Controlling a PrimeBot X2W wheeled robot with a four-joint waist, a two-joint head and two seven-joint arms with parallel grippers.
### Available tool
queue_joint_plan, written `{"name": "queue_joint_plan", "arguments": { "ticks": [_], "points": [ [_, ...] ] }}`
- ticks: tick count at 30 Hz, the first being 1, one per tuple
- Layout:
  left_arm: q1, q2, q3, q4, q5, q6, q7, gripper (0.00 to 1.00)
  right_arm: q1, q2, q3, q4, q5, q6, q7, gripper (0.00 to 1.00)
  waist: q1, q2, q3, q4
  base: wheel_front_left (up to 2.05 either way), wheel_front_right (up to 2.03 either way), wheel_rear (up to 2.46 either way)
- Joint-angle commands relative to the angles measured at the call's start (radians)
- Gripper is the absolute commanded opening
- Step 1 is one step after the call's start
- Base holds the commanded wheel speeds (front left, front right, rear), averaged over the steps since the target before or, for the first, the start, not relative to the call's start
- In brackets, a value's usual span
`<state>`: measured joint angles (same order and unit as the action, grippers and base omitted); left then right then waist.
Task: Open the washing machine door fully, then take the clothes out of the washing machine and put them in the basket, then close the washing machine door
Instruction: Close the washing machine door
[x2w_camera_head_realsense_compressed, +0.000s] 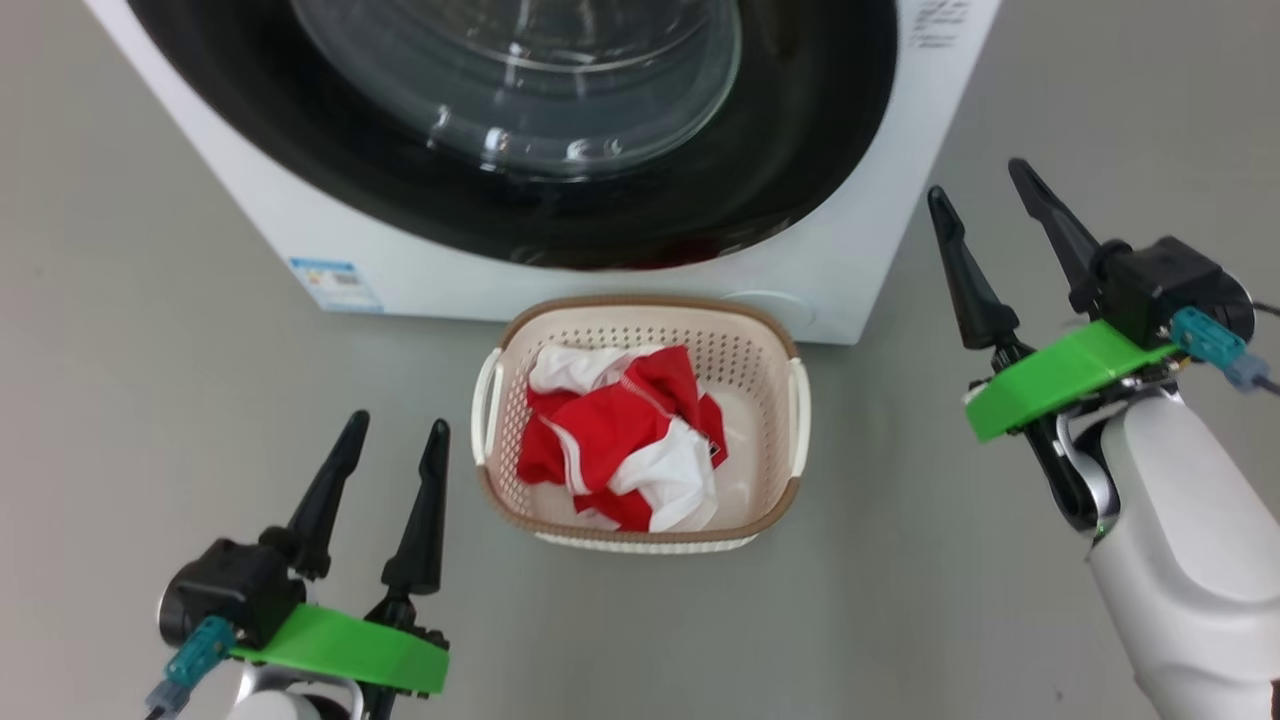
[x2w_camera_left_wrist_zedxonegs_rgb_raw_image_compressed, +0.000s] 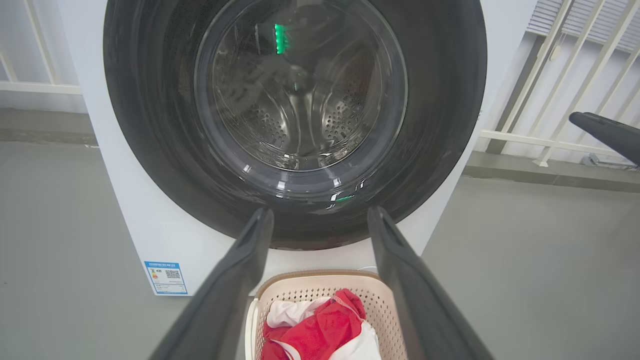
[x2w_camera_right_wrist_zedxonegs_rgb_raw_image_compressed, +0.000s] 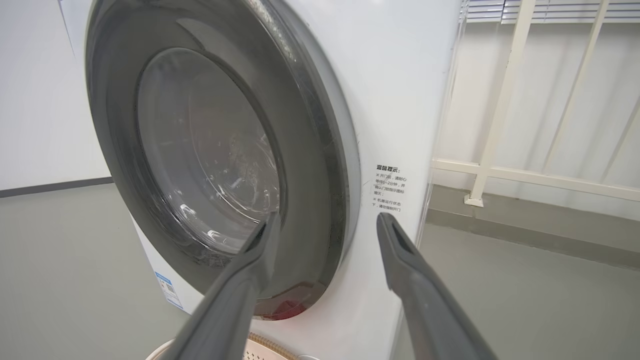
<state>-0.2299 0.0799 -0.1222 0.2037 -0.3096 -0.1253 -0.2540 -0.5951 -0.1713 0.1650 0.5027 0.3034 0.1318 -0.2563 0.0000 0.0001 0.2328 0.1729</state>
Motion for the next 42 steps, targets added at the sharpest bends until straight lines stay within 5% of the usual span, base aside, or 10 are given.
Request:
{"name": "queue_joint_plan", "arguments": {
  "ticks": [1, 27, 42],
  "points": [
    [0.014, 0.023, 0.046, -0.023, 0.008, -0.005, -0.008, 1.00, 0.032, 0.017, -0.007, -0.046, -0.012, -0.001, -0.006, 1.00, 0.0000, -0.0001, -0.083, -0.076, 0.00, 0.00, 0.00],
    [0.183, 0.034, 0.144, -0.077, 0.050, -0.005, -0.008, 1.00, 0.437, 0.064, -0.168, -0.247, -0.045, -0.001, -0.006, 1.00, 0.0000, -0.0001, -0.263, -0.163, 0.00, 0.00, 0.00],
    [0.275, 0.042, 0.205, -0.101, 0.052, -0.005, -0.008, 1.00, 0.547, 0.076, -0.153, -0.317, -0.011, -0.001, -0.006, 1.00, 0.0000, -0.0001, -0.313, -0.207, 0.00, 0.00, 0.00]
  ]
}}
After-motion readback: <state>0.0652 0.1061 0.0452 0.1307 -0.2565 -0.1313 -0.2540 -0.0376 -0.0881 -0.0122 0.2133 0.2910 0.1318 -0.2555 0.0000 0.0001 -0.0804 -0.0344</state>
